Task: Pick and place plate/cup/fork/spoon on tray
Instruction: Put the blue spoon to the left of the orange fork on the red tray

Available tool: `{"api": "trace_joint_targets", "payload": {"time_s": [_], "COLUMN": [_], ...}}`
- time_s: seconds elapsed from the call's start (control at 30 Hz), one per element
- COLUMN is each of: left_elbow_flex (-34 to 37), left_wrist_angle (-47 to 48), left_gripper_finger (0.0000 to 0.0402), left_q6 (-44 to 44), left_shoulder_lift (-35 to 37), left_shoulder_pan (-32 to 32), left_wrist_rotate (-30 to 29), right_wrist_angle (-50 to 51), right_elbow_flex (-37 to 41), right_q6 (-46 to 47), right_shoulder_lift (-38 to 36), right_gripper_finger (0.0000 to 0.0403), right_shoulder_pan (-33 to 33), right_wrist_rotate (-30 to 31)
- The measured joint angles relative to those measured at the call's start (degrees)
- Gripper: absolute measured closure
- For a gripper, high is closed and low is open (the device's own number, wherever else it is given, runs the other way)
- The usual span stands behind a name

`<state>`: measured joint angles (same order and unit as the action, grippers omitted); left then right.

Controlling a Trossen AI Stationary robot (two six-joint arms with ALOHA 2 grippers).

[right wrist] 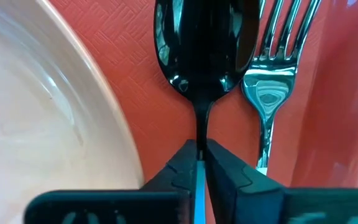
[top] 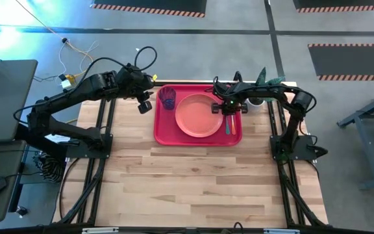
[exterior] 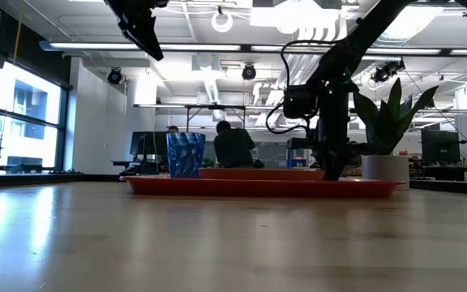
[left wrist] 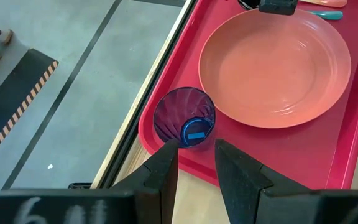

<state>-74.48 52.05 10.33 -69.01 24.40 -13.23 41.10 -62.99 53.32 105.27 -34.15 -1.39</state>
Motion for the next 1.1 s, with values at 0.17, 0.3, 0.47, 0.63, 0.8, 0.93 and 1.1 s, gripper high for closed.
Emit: {"api": "trace_joint_targets", "payload": {"time_s": [0.17, 0.3, 0.47, 0.63, 0.8, 0.93, 1.1], "left_elbow_flex": [0.0, 0.0, 0.0, 0.0, 0.0, 0.0, 0.0], "left_wrist_angle": [0.0, 0.0, 0.0, 0.0, 0.0, -0.01, -0.01], "left_gripper_finger": [0.0304, 0.0304, 0.0304, 0.0304, 0.0304, 0.0304, 0.0304], "left_q6": [-0.02, -0.02, -0.04, -0.07, -0.05, 0.7, 0.72], "left_shoulder_lift": [0.0, 0.0, 0.0, 0.0, 0.0, 0.0, 0.0], "left_shoulder_pan": [0.0, 0.0, -0.01, -0.02, -0.01, -0.02, -0.02], "left_wrist_rotate": [0.01, 0.0, 0.01, 0.0, 0.0, 0.01, 0.0], "right_wrist_angle": [-0.19, -0.44, -0.59, -0.42, -0.39, -0.29, -0.26], "right_elbow_flex": [0.01, 0.01, 0.16, 0.16, 0.16, 0.16, 0.16], "right_q6": [-0.04, -0.44, -0.39, -0.35, -0.31, -0.28, -0.26], "right_shoulder_lift": [0.06, 0.0, -1.24, -1.75, -1.75, -1.77, -1.77], "right_gripper_finger": [0.0355, 0.0338, 0.0336, 0.034, 0.0341, 0.0341, 0.0341], "right_shoulder_pan": [0.02, 0.04, 0.01, 0.0, 0.0, 0.0, 0.0], "right_wrist_rotate": [0.47, 0.35, 1.88, 2.26, 1.74, 1.09, -0.61]}}
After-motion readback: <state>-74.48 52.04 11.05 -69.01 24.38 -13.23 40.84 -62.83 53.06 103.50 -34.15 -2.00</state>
